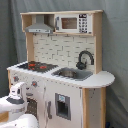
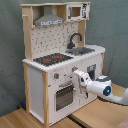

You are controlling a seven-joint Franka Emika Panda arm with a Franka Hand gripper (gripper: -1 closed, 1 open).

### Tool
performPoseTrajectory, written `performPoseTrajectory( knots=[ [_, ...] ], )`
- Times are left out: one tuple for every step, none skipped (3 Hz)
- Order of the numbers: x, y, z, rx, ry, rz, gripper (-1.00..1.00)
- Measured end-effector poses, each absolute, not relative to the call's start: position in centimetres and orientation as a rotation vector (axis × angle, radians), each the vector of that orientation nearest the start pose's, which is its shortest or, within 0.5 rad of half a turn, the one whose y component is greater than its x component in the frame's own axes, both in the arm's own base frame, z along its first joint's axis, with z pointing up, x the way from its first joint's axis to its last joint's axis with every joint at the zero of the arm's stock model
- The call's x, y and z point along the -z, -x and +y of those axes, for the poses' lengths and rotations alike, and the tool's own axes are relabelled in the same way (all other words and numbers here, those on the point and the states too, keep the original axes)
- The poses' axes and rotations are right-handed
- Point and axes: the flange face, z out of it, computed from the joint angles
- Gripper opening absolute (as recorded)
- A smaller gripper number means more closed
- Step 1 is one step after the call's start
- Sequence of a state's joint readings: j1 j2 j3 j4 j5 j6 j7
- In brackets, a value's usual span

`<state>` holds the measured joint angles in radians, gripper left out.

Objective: Play with the kitchen

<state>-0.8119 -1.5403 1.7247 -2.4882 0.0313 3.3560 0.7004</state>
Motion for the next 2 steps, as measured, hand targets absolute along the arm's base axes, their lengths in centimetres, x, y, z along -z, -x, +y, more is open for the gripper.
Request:
performPoseTrajectory(
  knots=[
    [-25.55, -33.96, 40.66, -1.639, -1.83, 0.908, 1.0],
    [-25.54, -33.94, 40.71, -1.64, -1.832, 0.908, -1.0]
  ],
)
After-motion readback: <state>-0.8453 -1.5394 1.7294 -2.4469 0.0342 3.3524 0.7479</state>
